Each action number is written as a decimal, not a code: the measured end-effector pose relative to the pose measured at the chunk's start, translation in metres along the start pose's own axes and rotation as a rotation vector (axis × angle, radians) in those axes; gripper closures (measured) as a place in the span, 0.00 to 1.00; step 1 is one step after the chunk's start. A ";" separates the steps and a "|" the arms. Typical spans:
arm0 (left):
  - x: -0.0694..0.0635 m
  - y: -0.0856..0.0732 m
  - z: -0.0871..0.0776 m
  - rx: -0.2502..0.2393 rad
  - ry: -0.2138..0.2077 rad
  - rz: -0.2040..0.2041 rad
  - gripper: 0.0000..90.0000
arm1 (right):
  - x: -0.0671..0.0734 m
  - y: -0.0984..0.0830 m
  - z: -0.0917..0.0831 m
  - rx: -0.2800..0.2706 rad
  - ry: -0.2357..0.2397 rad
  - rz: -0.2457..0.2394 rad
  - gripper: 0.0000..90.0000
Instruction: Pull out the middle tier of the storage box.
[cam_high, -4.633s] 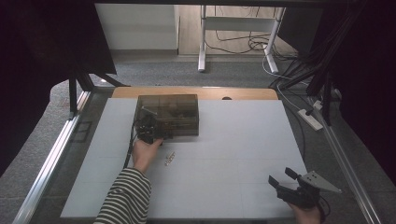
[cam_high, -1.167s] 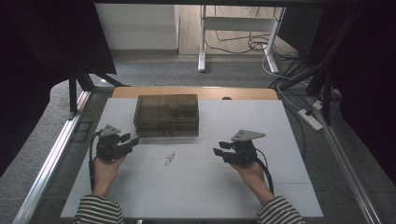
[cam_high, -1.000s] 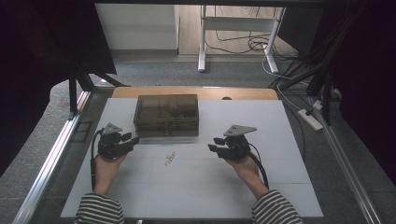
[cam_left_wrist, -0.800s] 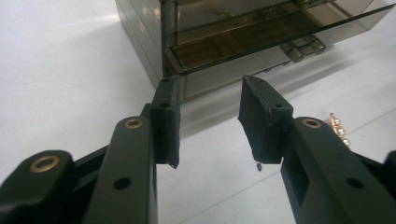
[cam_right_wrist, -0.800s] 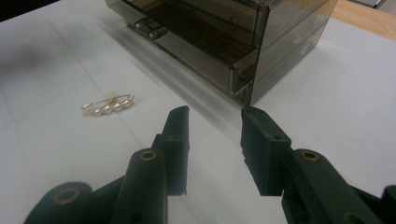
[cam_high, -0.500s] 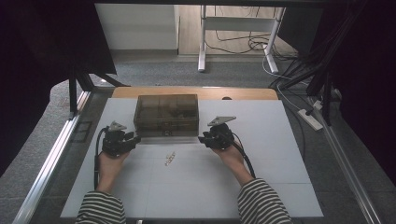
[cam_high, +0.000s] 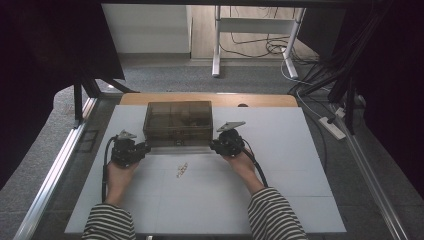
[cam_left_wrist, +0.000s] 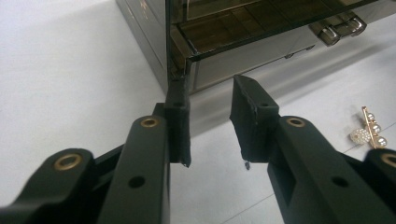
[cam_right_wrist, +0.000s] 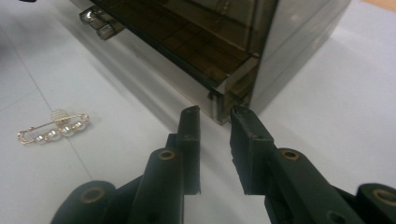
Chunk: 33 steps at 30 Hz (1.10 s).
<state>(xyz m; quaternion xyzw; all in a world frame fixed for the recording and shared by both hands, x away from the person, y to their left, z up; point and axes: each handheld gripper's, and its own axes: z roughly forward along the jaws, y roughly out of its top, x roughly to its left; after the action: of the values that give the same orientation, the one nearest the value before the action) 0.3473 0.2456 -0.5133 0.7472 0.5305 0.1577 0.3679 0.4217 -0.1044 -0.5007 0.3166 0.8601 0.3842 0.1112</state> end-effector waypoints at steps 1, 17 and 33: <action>0.000 0.000 0.001 0.001 -0.010 0.004 0.78 | 0.001 0.000 0.001 0.004 0.010 0.000 0.82; 0.009 -0.003 -0.004 -0.006 0.042 -0.048 0.76 | 0.002 0.000 0.002 -0.002 0.005 0.004 0.82; 0.006 0.001 0.001 -0.051 -0.004 0.002 0.77 | 0.003 0.004 0.001 0.006 -0.002 0.000 0.83</action>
<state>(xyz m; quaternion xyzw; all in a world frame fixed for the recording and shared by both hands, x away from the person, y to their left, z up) 0.3507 0.2503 -0.5141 0.7385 0.5247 0.1702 0.3877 0.4217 -0.0995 -0.4981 0.3172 0.8612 0.3812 0.1111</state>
